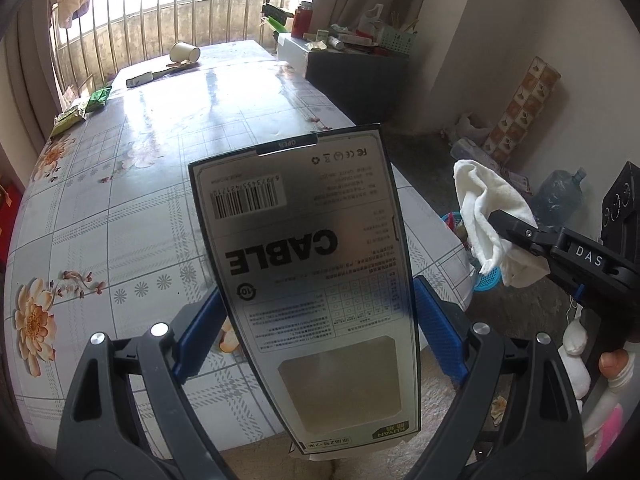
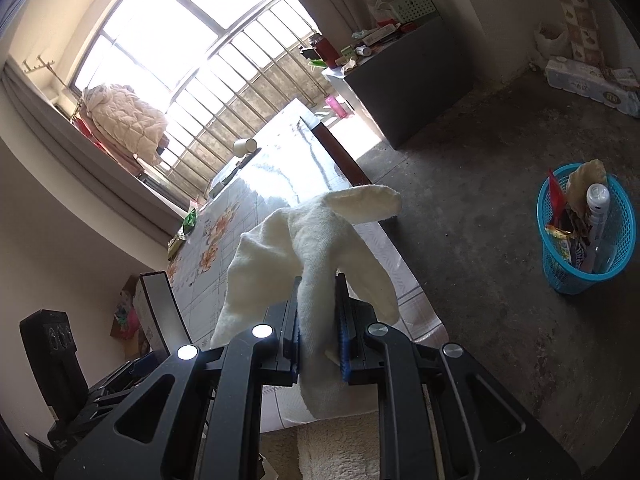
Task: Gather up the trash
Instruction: 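Carry the CABLE box and glove over the blue basket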
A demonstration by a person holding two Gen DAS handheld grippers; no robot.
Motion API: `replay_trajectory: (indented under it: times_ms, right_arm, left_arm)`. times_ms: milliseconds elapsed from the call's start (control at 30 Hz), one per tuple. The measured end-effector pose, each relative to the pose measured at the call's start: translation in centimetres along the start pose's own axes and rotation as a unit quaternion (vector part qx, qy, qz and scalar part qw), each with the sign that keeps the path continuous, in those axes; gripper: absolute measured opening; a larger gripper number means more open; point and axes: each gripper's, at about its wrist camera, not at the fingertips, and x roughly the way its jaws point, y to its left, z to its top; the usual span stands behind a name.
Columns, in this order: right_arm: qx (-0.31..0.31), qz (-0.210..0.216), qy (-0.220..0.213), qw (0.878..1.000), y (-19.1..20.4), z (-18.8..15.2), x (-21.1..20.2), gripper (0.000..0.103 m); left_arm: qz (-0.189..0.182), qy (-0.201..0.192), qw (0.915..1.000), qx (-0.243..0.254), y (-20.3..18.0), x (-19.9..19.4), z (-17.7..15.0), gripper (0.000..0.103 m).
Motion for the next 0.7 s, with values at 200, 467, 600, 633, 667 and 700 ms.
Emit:
replay_trajectory:
  times_ms: [200,467,600,633,667,700]
  right_arm:
    - [0.020,-0.001,-0.014,1.000,-2.3,0.2,-1.2,0.015]
    - [0.059,-0.004,-0.024,0.998,-6.6,0.0,-2.4,0.015]
    - [0.080,-0.008,-0.033,0.996,-9.0,0.0,-3.4,0.015]
    - [0.085,-0.009,-0.036,0.996,-9.6,0.0,-3.7,0.015]
    - [0.091,-0.011,-0.039,0.995,-10.3,0.0,-4.0,0.015]
    - [0.097,-0.012,-0.042,0.994,-11.0,-0.1,-4.3,0.015]
  left_arm:
    - [-0.005,0.008,0.9998,0.019,-2.5,1.0,0.5,0.086]
    - [-0.014,0.024,0.9985,0.048,-6.4,2.9,0.9,0.086]
    - [-0.023,0.035,0.9972,0.062,-8.8,4.1,1.1,0.085]
    - [-0.024,0.038,0.9968,0.066,-9.4,4.5,1.2,0.085]
    - [-0.025,0.040,0.9964,0.070,-10.0,4.8,1.2,0.085]
    - [-0.027,0.042,0.9959,0.075,-10.6,5.1,1.2,0.085]
